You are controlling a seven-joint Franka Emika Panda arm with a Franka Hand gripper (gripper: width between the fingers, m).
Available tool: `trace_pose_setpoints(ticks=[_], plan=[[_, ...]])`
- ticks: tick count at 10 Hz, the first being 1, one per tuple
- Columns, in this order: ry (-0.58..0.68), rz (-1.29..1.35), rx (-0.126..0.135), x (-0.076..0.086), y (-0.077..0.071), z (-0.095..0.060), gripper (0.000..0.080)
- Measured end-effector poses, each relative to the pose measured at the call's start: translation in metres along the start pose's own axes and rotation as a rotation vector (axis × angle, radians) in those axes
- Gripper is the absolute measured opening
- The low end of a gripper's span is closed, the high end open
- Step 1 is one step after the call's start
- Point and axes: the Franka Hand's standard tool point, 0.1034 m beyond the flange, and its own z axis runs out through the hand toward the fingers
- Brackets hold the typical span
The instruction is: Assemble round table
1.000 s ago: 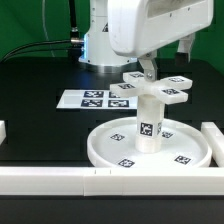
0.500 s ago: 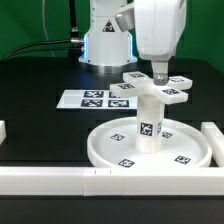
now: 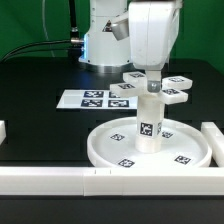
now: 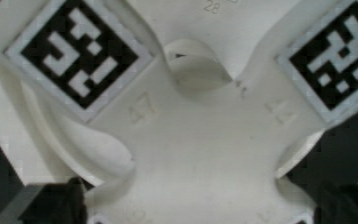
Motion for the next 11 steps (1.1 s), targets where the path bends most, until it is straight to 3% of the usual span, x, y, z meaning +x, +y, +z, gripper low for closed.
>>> trace_pose_setpoints(ticks=[7,11], plan=[[-0.001,0.021,0.001,-0.0043,0.0024,-0.0003,0.0649],[-0.005,0.084,0.014,-0.0083,0.0027,0.0006,0.0649]])
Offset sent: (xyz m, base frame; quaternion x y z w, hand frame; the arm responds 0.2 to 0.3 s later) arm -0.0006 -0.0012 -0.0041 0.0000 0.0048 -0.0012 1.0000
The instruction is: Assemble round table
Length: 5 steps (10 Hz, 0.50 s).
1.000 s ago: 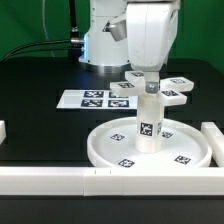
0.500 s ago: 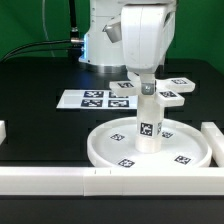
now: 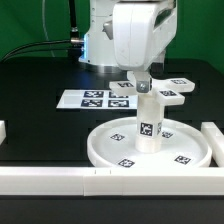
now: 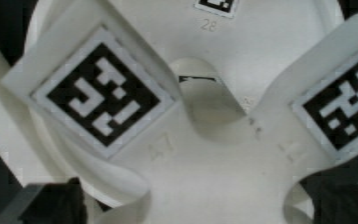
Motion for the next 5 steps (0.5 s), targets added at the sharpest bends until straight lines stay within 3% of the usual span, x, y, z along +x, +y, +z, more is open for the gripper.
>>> trace_pose_setpoints(ticks=[5], plan=[[-0.003,0.012,0.006,-0.0017,-0.0010,0.0038,0.0649]])
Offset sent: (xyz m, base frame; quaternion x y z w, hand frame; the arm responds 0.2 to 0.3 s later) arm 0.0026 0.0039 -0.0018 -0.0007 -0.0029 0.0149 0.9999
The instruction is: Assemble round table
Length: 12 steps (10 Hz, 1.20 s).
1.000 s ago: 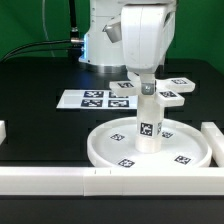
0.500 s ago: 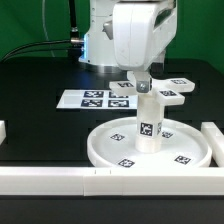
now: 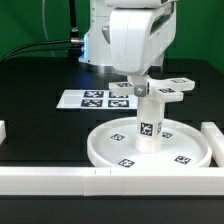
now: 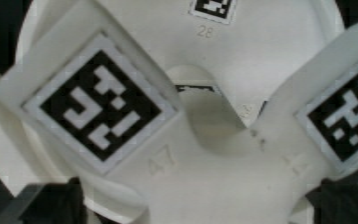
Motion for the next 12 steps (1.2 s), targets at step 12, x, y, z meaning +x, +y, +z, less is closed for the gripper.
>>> trace_pose_setpoints(ticks=[12], plan=[[-0.003,0.063,0.009,0.0023,-0.0038,0.0052,0.0619]])
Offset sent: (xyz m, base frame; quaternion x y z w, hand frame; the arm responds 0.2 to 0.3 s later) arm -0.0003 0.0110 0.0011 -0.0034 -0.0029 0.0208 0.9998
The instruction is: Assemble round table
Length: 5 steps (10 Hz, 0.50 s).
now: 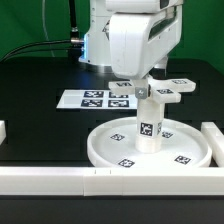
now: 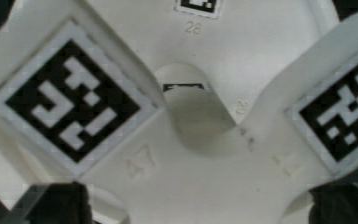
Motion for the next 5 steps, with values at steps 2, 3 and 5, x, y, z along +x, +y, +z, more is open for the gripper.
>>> trace_pose_setpoints(ticks=[2,3,5], plan=[[0.000,0.000,0.001,-0.0002,0.0000,0.0001,0.0441],[0.000,0.013,0.001,-0.0002,0.0000,0.0001,0.0440],[0.000,0.039,0.001,-0.0001,-0.0001,0.0001,0.0440]])
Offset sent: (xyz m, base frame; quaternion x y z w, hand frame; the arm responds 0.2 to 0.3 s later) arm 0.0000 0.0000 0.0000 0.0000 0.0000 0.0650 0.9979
